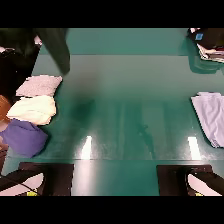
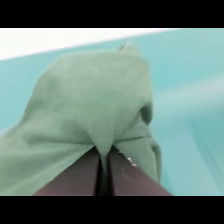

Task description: Fold the shirts.

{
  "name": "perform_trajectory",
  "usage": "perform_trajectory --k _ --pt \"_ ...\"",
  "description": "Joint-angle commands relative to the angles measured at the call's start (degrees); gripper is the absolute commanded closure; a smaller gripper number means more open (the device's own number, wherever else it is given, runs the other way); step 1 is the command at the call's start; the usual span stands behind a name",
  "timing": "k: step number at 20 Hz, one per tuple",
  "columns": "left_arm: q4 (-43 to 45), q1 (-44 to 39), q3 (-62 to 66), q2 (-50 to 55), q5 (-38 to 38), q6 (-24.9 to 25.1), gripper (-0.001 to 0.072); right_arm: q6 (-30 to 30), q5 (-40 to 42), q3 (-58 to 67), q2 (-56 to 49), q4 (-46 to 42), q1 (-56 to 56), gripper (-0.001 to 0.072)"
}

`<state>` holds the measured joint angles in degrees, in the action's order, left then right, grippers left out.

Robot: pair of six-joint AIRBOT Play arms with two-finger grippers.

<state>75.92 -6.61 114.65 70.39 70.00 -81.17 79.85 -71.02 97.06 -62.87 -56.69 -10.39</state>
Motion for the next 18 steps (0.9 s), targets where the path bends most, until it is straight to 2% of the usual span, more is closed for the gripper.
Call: perform_trajectory --k 1,4,5,6,7,8,12,15,18 --pt "-0.48 -11.39 -9.70 -1.92 7.67 -4.35 0.0682 -0.02 -3.61 4.63 0.11 -0.42 -0.09 0.0692" --pt "-0.57 -21.84 -24.57 -0.76 4.83 -4.57 0.0679 0.00 -5.99 5.05 0.76 -0.33 -0.11 0.0692" --pt "-1.07 -24.65 -29.27 -0.50 2.34 -4.52 0.0573 0.00 -5.84 3.96 1.73 -0.33 -0.11 0.0692" --pt "-1.16 -26.84 -33.70 -0.50 -1.49 -4.57 0.0256 0.00 -5.42 2.69 2.80 -0.35 -0.09 0.0692" --pt "-1.07 -27.58 -36.48 -0.50 -3.91 -4.72 0.0162 0.00 -4.98 1.31 3.85 -0.37 -0.09 0.0692" --pt "-0.17 -27.17 -37.33 -0.52 -3.91 -5.86 0.0204 0.00 -4.26 -0.33 5.11 -0.46 -0.09 0.0692" --pt "4.96 -18.86 -38.18 -0.61 -2.19 -9.35 0.0206 0.00 1.79 -7.87 10.49 -0.46 -0.09 0.0692" --pt "4.33 -12.57 -44.35 -0.04 -7.23 -9.94 0.0206 0.02 6.73 -13.35 13.73 -0.42 -0.09 0.0692" --pt "-0.17 -8.20 -50.77 3.61 -12.90 -9.84 0.0206 0.04 7.34 -16.46 14.75 -0.37 -0.09 0.0692"
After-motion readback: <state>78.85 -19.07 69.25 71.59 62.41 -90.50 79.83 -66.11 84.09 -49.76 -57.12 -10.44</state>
